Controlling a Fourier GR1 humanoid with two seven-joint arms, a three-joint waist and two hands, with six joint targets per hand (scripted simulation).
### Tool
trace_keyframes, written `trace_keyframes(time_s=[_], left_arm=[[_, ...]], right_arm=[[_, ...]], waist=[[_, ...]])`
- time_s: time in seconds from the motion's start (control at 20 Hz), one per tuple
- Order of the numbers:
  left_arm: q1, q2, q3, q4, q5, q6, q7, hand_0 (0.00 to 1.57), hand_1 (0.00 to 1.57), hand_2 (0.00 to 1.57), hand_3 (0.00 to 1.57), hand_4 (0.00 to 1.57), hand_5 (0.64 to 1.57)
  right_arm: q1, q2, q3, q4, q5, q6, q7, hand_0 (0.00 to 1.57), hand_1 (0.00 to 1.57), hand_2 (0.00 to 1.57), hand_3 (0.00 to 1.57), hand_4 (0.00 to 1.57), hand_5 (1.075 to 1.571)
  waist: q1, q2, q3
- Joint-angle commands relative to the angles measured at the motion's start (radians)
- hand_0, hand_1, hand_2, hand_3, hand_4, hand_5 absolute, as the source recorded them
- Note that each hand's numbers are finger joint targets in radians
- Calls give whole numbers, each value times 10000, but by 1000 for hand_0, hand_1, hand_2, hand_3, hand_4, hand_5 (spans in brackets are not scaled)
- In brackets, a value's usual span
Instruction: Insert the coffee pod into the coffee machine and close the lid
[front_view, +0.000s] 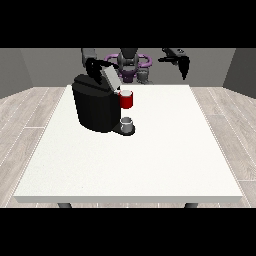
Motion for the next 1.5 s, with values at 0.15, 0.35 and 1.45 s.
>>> trace_keyframes(time_s=[0.15,0.35,1.45], left_arm=[[216,-42,-370,-417,58,-13,454,0,0,0,0,0,1571],[253,153,-72,179,-3,191,-252,0,0,0,0,0,1571],[117,635,42,813,183,98,-692,0,0,0,0,0,1571]], right_arm=[[-314,248,166,670,341,-130,-121,0,0,0,0,0,1571],[-487,97,54,523,178,201,-266,0,0,0,0,0,1571],[-1559,1450,1221,481,1467,-382,-107,0,0,0,0,30,1571]], waist=[[331,62,67],[-77,216,65],[-92,-160,64]])
